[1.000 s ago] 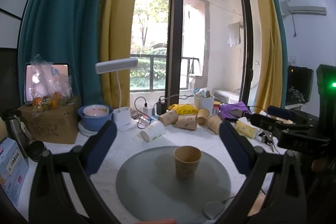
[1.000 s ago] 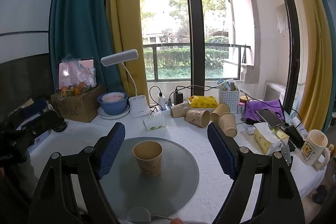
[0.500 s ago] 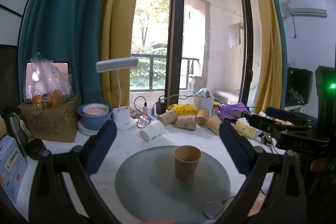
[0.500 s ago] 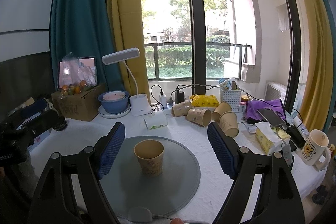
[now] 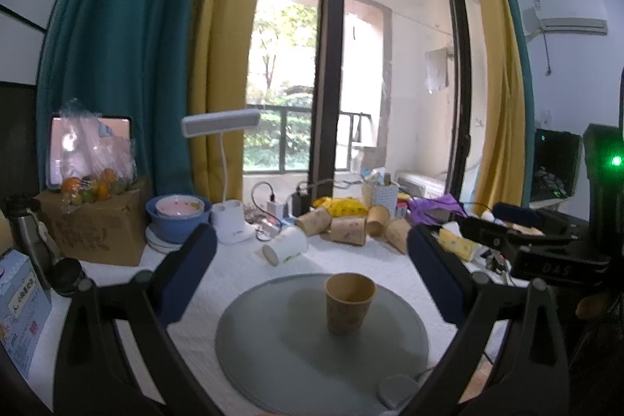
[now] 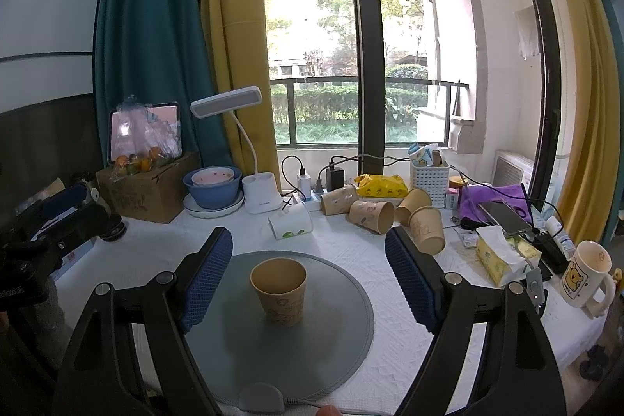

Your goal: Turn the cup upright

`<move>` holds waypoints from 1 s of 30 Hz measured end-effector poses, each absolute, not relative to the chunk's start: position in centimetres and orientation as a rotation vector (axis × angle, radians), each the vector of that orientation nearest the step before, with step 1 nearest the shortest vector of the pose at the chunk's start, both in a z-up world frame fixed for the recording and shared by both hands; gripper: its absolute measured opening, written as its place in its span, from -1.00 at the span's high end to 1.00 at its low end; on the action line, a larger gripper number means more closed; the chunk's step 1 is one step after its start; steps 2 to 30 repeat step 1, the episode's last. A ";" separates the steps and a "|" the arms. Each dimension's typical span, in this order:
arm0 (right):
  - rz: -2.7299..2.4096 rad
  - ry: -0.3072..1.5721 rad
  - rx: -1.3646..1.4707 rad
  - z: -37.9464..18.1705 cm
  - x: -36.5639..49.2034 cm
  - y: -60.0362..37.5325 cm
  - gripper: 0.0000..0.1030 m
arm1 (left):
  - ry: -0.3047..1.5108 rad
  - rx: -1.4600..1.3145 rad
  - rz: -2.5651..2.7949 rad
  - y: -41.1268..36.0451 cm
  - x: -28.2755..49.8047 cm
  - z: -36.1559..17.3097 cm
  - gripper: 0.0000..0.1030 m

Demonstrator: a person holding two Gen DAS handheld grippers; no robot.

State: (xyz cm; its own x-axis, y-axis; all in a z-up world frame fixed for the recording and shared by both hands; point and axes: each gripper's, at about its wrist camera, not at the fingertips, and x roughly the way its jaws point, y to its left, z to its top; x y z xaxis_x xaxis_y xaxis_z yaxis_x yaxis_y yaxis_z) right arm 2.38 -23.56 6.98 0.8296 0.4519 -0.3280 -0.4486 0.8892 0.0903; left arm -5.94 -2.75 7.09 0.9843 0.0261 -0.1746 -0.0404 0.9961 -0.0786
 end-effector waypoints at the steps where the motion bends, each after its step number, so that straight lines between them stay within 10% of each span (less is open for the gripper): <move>1: 0.481 0.355 0.013 6.9 2.4 -23.5 -0.62 | 0.170 -0.090 0.037 -2.6 -5.9 7.0 -0.92; 30: 0.481 0.355 0.013 6.9 2.4 -23.5 -0.62 | 0.170 -0.090 0.037 -2.6 -5.9 7.0 -0.92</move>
